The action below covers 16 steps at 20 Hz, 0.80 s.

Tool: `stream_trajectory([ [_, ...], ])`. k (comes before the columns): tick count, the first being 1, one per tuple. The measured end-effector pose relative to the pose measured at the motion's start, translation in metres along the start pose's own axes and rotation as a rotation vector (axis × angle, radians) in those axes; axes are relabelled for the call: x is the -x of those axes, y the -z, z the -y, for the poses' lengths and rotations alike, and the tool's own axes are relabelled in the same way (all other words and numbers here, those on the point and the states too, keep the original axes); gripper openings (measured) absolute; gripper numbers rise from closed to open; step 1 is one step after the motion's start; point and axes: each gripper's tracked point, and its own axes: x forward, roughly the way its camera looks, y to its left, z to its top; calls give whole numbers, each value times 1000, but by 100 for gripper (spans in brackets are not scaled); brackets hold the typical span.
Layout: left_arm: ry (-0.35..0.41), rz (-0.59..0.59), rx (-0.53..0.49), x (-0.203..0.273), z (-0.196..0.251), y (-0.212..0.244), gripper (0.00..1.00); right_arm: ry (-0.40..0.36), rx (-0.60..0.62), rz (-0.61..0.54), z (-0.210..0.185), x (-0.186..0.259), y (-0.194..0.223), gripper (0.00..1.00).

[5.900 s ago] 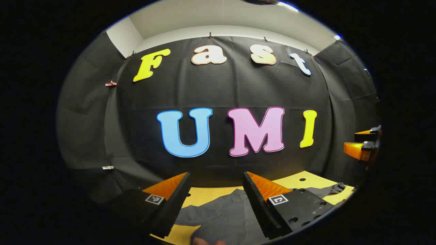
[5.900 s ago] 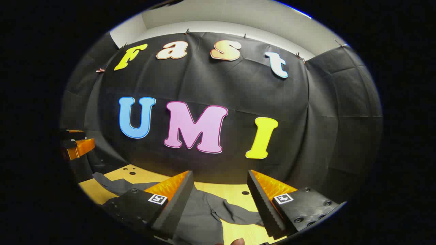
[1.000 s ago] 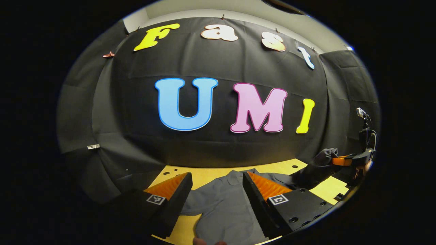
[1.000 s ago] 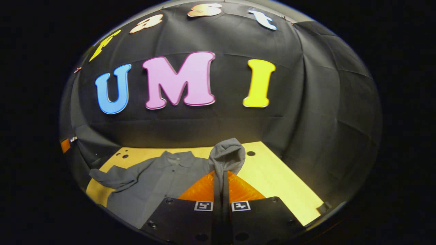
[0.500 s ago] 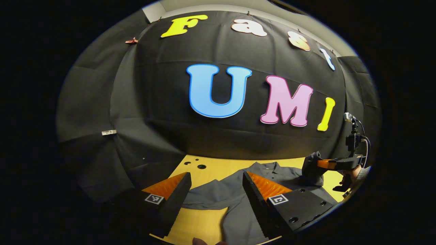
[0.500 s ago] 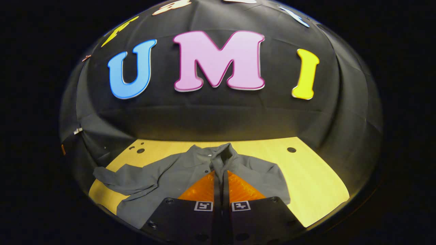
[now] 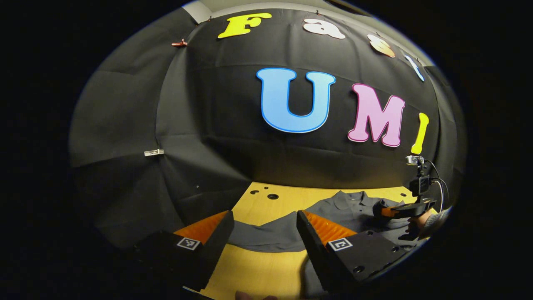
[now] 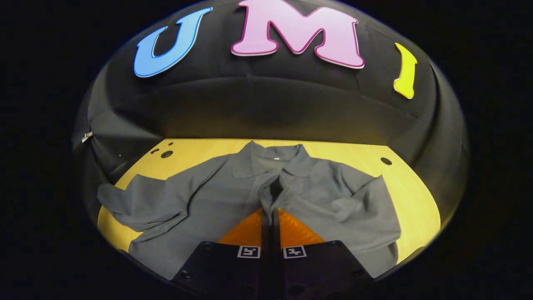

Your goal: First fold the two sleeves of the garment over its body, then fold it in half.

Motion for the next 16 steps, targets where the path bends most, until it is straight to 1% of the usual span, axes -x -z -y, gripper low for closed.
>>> stream_trajectory([
  [2, -8, -10, 3, -3, -8, 7, 96, -4, -2, -15, -11, -12, 10, 5],
  [4, -21, -19, -1, -6, -16, 14, 96, -25, -17, -39, -24, -19, 20, 8],
  [6, -32, -26, -1, -9, -24, 19, 96, -66, -31, -57, -42, -23, 27, 10],
  [8, -39, -30, 4, -11, -29, 22, 95, -85, -29, -82, -54, -21, 33, 15],
  [10, -41, -31, 9, -14, -31, 26, 96, -120, -24, -91, -69, -21, 36, 37],
  [12, -34, -41, 10, -21, -32, 31, 96, -173, -24, -95, -86, -14, 37, 38],
  [13, -30, -44, 10, -25, -33, 33, 92, -207, -27, -97, -94, -9, 35, 29],
  [14, -31, -46, 8, -28, -35, 35, 95, -236, -33, -97, -101, -3, 34, 46],
  [15, -32, -52, 7, -34, -38, 38, 95, -260, -35, -93, -106, 4, 31, 55],
  [16, -38, -57, 8, -39, -42, 41, 95, -272, -35, -90, -107, 11, 28, 59],
])
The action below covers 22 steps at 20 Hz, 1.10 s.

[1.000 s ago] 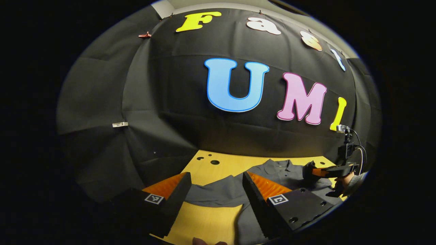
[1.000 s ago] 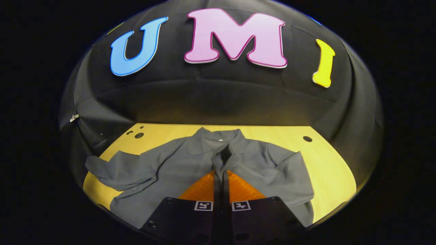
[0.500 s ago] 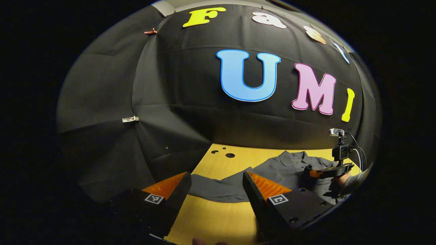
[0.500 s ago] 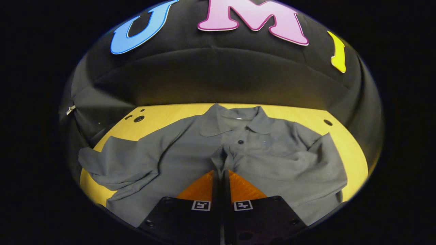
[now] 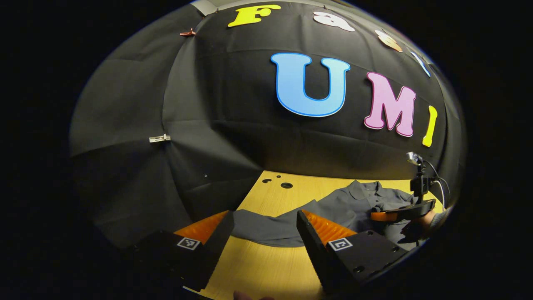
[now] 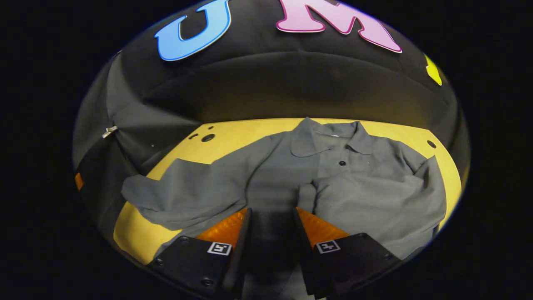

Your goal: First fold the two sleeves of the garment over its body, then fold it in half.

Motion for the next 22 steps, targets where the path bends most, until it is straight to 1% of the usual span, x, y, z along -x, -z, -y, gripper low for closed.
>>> stream_trajectory([
  [2, -14, -10, -7, -15, -10, 9, 96, -15, 1, 5, -5, 17, -6, 68],
  [3, -22, -22, -11, -24, -16, 14, 96, -7, 8, 14, -3, 26, -10, 77],
  [4, -28, -34, -10, -33, -22, 19, 96, 1, 14, 21, -1, 38, -14, 79],
  [5, -33, -52, -5, -43, -28, 27, 96, 7, 17, 29, 1, 48, -17, 80],
  [6, -36, -71, 5, -54, -34, 35, 92, 16, 24, 33, 4, 58, -19, 80],
  [7, -38, -97, 9, -62, -40, 45, 96, 25, 31, 39, 8, 68, -21, 80],
  [10, -50, -168, 8, -92, -58, 71, 96, 39, 47, 32, 20, 94, -18, 80],
  [14, -61, -238, 17, -127, -70, 99, 96, 43, 82, 20, 33, 129, -15, 80],
  [20, -75, -331, 42, -154, -77, 132, 96, 57, 79, 4, 44, 172, -2, 80],
  [22, -81, -371, 27, -156, -78, 144, 96, 61, 73, -6, 46, 186, 7, 80],
])
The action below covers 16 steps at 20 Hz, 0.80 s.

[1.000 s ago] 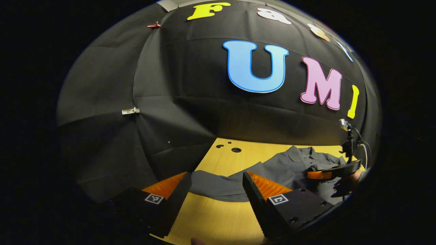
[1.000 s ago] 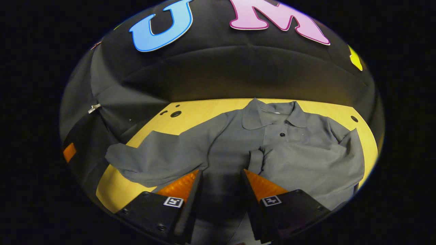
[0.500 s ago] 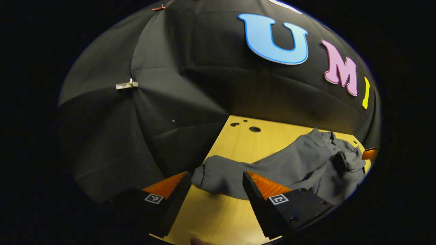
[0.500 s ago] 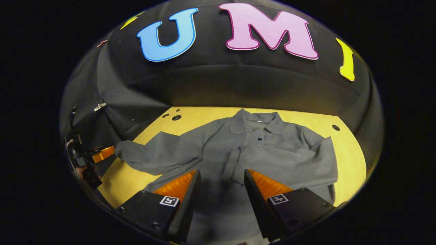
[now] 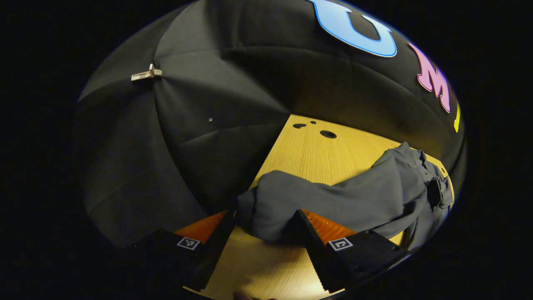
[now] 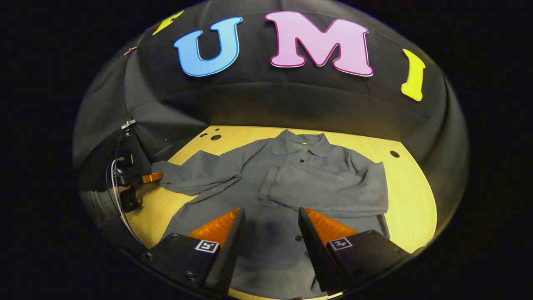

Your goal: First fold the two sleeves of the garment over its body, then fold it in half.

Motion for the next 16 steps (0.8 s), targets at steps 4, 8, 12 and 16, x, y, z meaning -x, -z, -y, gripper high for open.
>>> stream_trajectory([
  [4, 51, -35, -90, -6, 23, 1, 76, 4, -43, -29, 5, 19, 23, 80],
  [8, 35, -65, -90, 2, 25, -3, 12, 19, -51, -19, 18, 31, 27, 80],
  [12, -14, 10, -63, 30, 34, -25, 6, 31, -76, 4, 37, 35, 27, 80],
  [16, -5, 106, -59, 66, 59, -58, 6, 53, -122, 17, 60, 43, 29, 80],
])
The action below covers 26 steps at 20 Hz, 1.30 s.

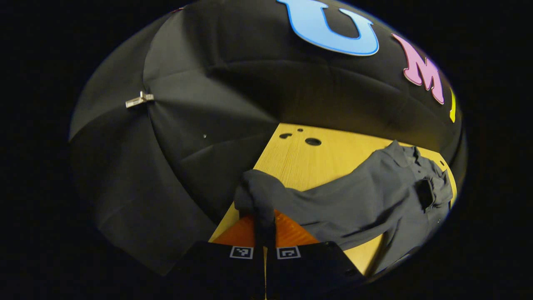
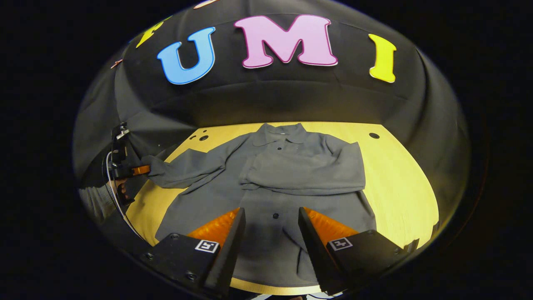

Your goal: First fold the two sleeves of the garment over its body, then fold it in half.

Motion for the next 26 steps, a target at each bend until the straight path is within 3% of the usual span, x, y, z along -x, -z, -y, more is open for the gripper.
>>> stream_trajectory([
  [3, -29, 67, 20, 24, 15, -31, 6, 14, -5, 20, 19, 5, -4, 80],
  [7, 61, 130, 85, 56, 81, -68, 6, 39, -5, 24, 49, 6, -3, 80],
  [12, 184, 202, -31, 85, 177, -97, 6, 69, -43, 23, 89, 11, 4, 80],
  [17, 307, 187, -78, 100, 273, -95, 6, 96, -53, 10, 130, 18, 15, 80],
  [26, 406, 121, -112, 107, 410, -57, 6, 134, -62, -34, 189, 25, 44, 80],
])
